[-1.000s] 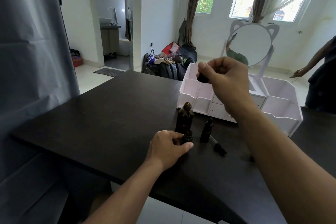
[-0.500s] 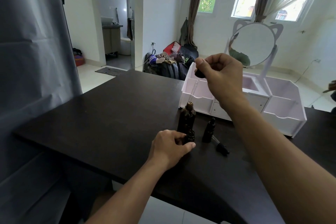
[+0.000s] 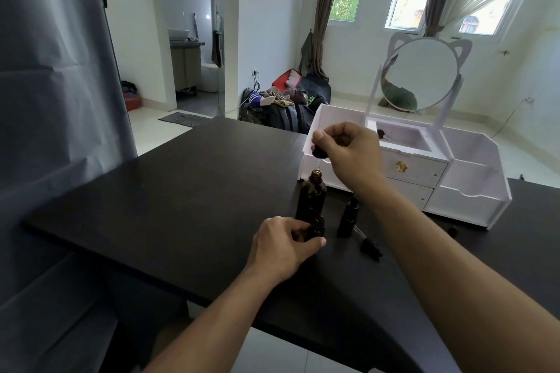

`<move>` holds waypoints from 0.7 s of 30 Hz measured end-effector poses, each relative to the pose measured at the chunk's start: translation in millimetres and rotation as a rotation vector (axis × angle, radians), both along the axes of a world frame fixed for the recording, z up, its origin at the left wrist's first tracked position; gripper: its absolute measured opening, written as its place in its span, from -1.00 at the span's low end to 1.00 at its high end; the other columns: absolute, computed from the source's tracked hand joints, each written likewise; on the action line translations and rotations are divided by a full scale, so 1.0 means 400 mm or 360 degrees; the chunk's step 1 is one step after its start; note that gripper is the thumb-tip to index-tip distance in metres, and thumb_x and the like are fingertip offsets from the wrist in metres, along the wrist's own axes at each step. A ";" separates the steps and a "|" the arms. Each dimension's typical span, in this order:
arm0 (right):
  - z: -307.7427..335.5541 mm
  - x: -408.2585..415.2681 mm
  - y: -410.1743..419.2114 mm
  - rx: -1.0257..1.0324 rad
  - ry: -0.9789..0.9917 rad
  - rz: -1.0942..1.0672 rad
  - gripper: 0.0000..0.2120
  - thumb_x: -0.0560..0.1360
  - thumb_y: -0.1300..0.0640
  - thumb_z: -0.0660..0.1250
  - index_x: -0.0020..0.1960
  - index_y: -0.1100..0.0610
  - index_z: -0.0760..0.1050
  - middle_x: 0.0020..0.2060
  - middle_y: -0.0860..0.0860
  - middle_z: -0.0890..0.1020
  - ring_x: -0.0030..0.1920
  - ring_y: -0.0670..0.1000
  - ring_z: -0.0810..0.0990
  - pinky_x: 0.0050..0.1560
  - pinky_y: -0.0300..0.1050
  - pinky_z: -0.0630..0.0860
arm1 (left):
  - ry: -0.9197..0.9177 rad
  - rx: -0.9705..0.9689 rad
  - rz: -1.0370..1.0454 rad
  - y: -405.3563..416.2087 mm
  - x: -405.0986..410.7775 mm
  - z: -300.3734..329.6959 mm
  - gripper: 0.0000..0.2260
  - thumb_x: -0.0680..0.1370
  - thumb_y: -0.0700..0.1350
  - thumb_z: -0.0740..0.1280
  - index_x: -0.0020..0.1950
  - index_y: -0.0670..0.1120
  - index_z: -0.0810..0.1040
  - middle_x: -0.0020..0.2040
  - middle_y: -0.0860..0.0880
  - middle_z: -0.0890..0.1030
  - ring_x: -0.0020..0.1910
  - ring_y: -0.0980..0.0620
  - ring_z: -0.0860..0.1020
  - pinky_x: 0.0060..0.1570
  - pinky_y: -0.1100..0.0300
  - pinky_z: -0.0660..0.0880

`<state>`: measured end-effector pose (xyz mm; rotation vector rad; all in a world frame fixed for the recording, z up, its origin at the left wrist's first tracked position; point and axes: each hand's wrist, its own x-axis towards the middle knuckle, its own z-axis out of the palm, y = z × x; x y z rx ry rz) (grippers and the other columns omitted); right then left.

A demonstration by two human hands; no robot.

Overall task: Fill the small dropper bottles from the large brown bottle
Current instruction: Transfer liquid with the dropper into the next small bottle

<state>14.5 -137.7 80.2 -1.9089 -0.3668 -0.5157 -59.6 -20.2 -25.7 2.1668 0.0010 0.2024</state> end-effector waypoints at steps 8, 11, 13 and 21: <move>-0.066 0.011 -0.001 -0.0022 0.0143 0.0071 -0.91 0.53 0.15 0.40 -0.15 0.03 0.59 -0.16 0.10 0.71 -0.09 0.09 0.70 0.06 0.16 0.63 | 0.0016 -0.0028 0.0001 0.000 -0.003 0.003 -0.67 0.41 0.14 0.49 0.12 0.05 0.65 -0.16 0.10 0.64 -0.15 0.17 0.60 -0.03 0.14 0.58; -0.073 0.004 -0.002 -0.0016 0.0152 0.0081 -0.91 0.54 0.16 0.38 -0.14 0.04 0.60 -0.15 0.09 0.71 -0.08 0.07 0.70 0.08 0.14 0.63 | 0.0016 -0.0039 0.0000 -0.002 -0.001 0.003 -0.67 0.40 0.14 0.50 0.10 0.05 0.65 -0.18 0.09 0.64 -0.16 0.16 0.60 -0.02 0.10 0.59; -0.073 0.001 -0.002 -0.0002 0.0152 0.0089 -0.88 0.55 0.18 0.36 -0.16 0.04 0.59 -0.15 0.09 0.71 -0.08 0.06 0.70 0.09 0.14 0.62 | 0.0013 -0.0035 -0.0001 -0.002 0.000 0.002 -0.67 0.40 0.14 0.50 0.09 0.04 0.66 -0.20 0.10 0.63 -0.17 0.16 0.60 -0.04 0.10 0.59; -0.073 -0.004 -0.002 0.0017 0.0146 0.0072 -0.85 0.53 0.19 0.38 -0.21 0.04 0.57 -0.18 0.08 0.71 -0.10 0.06 0.70 0.07 0.15 0.63 | 0.0031 -0.0059 -0.0021 0.000 -0.001 0.000 -0.63 0.40 0.15 0.50 0.14 0.03 0.64 -0.18 0.09 0.63 -0.17 0.16 0.60 -0.05 0.11 0.60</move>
